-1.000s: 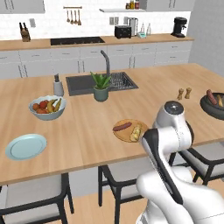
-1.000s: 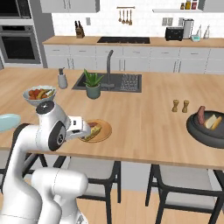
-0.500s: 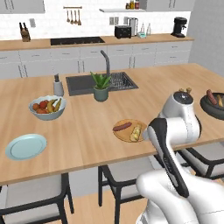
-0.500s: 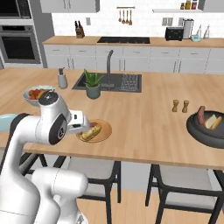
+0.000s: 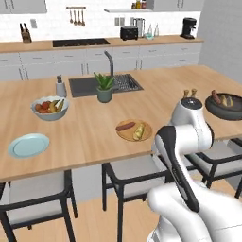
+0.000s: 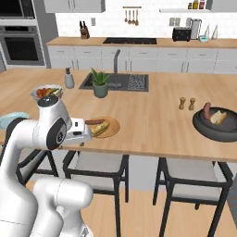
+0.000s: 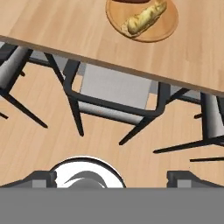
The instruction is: Place one bun and one sausage from the bowl on each plate.
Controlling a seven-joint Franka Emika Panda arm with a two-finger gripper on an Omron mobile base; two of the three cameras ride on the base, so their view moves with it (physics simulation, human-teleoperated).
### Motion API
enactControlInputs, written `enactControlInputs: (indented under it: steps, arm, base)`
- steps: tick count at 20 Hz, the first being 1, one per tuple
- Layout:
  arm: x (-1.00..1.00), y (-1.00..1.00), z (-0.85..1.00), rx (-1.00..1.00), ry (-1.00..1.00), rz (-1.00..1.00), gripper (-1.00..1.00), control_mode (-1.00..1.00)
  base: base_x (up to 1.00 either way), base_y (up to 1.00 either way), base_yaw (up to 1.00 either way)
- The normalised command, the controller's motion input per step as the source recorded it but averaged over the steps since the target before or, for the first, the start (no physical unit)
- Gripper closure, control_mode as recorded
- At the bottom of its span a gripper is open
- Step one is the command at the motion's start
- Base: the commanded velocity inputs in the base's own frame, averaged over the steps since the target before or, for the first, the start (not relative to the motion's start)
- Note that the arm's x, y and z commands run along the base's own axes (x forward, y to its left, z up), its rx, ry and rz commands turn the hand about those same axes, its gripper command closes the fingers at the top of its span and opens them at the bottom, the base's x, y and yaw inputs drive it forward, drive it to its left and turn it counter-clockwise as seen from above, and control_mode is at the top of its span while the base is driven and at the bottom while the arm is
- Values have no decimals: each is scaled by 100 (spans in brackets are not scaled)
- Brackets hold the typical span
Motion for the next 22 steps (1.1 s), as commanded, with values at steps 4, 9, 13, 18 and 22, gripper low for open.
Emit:
enactControlInputs:
  steps: [4,9,13,18,22]
  arm:
    - [0,0,0,0,0,0,-100,100]
    - [0,0,0,0,0,0,-100,100]
    - [0,0,0,0,0,0,-100,100]
    - [0,0,0,0,0,0,-100,100]
    - [0,0,0,0,0,0,-100,100]
  base:
    - [-12,-79,-8]
    - [18,-100,-5]
    - [31,-100,0]
    - [51,-94,0]
    - [91,-55,0]
